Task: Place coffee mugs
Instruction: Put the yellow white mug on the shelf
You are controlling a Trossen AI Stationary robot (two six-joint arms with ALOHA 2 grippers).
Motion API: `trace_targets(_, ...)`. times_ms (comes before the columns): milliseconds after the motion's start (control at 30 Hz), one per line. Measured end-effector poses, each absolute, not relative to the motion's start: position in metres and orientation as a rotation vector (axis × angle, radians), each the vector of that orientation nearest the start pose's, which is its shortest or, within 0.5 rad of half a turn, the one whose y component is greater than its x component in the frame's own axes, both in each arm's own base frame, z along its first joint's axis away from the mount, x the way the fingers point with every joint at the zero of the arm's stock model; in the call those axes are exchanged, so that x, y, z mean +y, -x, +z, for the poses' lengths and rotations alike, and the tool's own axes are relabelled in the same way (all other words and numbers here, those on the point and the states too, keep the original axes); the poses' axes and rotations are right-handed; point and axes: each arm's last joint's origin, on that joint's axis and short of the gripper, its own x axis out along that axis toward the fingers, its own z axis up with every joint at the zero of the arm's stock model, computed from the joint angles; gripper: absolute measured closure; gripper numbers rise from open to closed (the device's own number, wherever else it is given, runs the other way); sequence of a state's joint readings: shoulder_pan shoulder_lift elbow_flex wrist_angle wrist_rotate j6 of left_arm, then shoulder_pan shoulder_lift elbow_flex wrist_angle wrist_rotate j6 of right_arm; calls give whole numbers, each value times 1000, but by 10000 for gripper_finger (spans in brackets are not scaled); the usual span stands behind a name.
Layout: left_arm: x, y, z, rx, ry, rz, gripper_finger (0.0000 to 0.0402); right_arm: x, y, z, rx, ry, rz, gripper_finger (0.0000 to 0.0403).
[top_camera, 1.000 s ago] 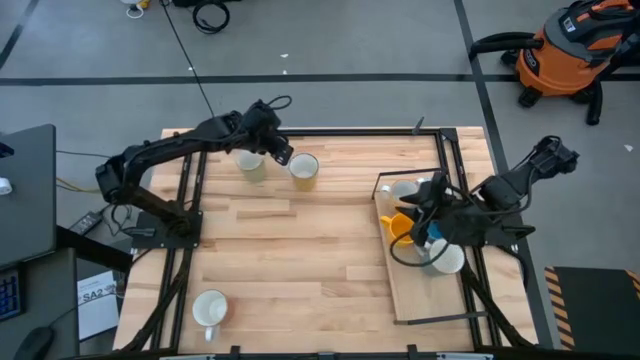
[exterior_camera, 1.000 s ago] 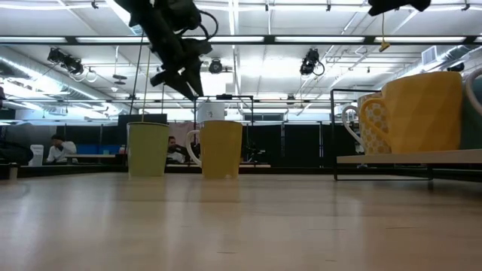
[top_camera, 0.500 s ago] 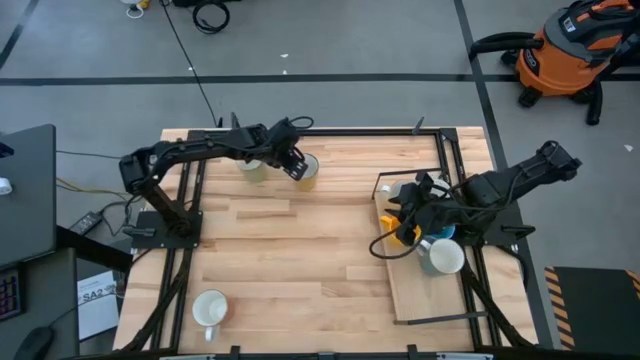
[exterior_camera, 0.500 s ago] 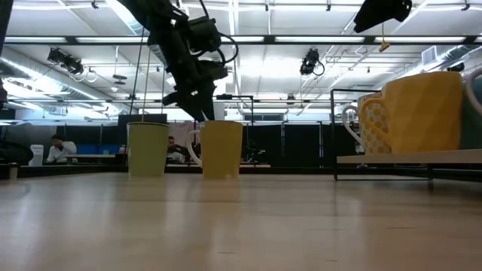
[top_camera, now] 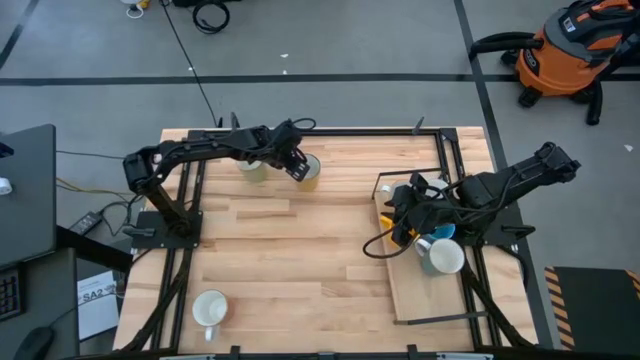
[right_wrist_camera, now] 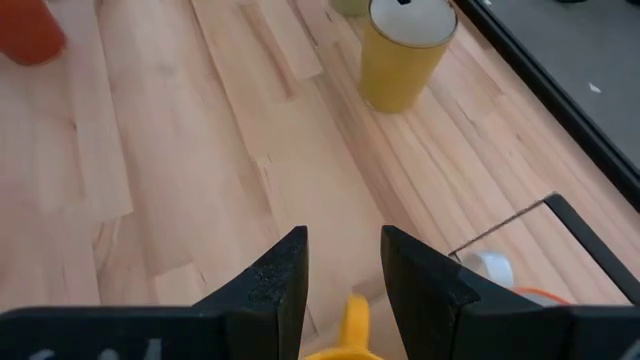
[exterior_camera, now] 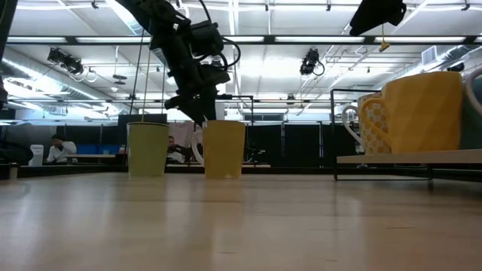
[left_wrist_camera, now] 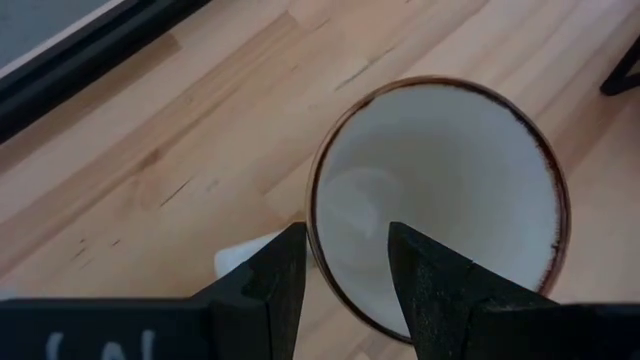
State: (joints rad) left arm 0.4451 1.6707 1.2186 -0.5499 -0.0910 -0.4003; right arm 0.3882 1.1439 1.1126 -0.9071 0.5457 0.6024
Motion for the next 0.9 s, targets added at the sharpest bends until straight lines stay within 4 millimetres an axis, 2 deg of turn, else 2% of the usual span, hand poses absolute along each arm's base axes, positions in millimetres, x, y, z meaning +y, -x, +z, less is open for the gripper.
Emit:
trace_targets(467,154,-317,233,824,511,702,251,66,-202,322,751,-140,-383,269)
trace_targets(767,159,-325,214,869,497,706,251,67,-202,322,753,-149,-371,269)
trace_targets(900,159,-325,212,880,498,709,266,67,-203,322,752,-151,-369,269)
